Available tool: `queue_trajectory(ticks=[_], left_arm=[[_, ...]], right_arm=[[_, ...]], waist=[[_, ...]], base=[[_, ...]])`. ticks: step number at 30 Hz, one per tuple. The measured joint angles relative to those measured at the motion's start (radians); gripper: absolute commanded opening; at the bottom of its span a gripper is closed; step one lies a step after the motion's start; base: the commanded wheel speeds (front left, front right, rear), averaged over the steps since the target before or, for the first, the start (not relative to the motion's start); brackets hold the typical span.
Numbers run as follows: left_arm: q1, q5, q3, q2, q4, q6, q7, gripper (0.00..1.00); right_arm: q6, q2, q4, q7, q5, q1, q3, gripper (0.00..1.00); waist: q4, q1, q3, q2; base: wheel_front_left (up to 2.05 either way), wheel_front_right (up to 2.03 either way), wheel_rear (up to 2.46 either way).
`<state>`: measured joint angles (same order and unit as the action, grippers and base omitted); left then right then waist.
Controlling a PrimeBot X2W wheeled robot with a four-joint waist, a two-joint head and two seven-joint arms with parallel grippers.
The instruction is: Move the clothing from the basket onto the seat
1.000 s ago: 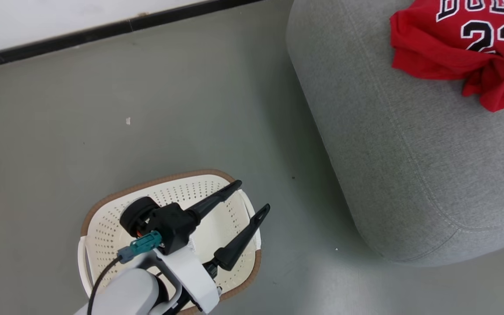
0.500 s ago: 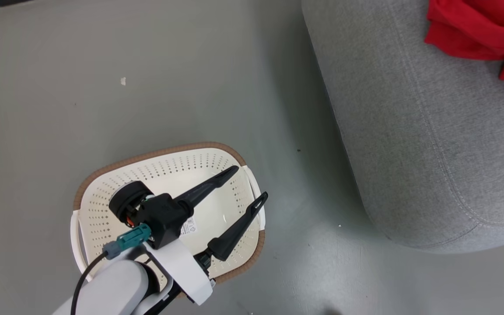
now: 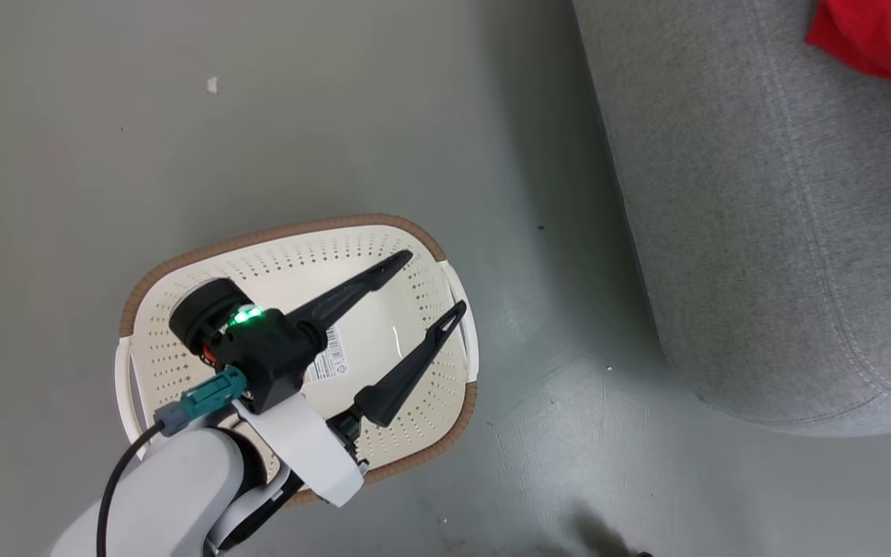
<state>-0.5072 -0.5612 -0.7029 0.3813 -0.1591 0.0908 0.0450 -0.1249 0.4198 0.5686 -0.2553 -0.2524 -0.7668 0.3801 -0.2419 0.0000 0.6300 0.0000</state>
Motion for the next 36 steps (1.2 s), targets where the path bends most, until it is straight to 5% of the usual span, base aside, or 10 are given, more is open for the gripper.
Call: queue_trajectory(ticks=[8, 14, 16, 20, 22, 36], left_arm=[[-0.022, 0.0, 0.009, 0.004, 0.004, 0.001, 0.003, 1.0], [-0.022, -0.001, 0.006, 0.0, 0.016, 0.005, 0.017, 1.0], [-0.022, -0.001, 0.006, -0.001, 0.02, 0.007, 0.019, 1.0], [-0.022, -0.002, 0.005, -0.002, 0.033, 0.01, 0.029, 1.0], [-0.022, -0.008, 0.004, -0.003, 0.04, 0.01, 0.038, 1.0], [-0.021, -0.02, -0.008, -0.031, 0.082, 0.013, 0.073, 1.0]], right_arm=[[-0.005, -0.048, 0.078, 0.028, 0.058, 0.002, -0.012, 0.0], [-0.006, 0.017, 0.19, 0.081, 0.033, -0.019, -0.019, 0.01], [-0.006, 0.015, 0.202, 0.1, 0.032, -0.029, -0.02, 0.31], [-0.006, 0.009, 0.223, 0.121, 0.032, -0.041, -0.03, 0.58], [-0.006, 0.016, 0.24, 0.132, 0.015, -0.043, -0.043, 0.98], [-0.006, 0.036, 0.289, 0.226, -0.077, -0.061, -0.131, 1.0]], waist=[[0.007, 0.0, 0.015, 0.0], [0.006, 0.0001, 0.002, 0.0], [0.005, 0.0, -0.004, 0.0], [0.002, 0.0001, -0.021, 0.0], [0.001, 0.0, -0.031, 0.0], [-0.009, 0.0, -0.106, 0.0]], base=[[0.0, 0.0, 0.0], [0.0, 0.0, 0.0], [0.0, 0.0, 0.0], [0.0, 0.0, 0.0], [0.0, 0.0, 0.0], [0.0, 0.0, 0.0]])
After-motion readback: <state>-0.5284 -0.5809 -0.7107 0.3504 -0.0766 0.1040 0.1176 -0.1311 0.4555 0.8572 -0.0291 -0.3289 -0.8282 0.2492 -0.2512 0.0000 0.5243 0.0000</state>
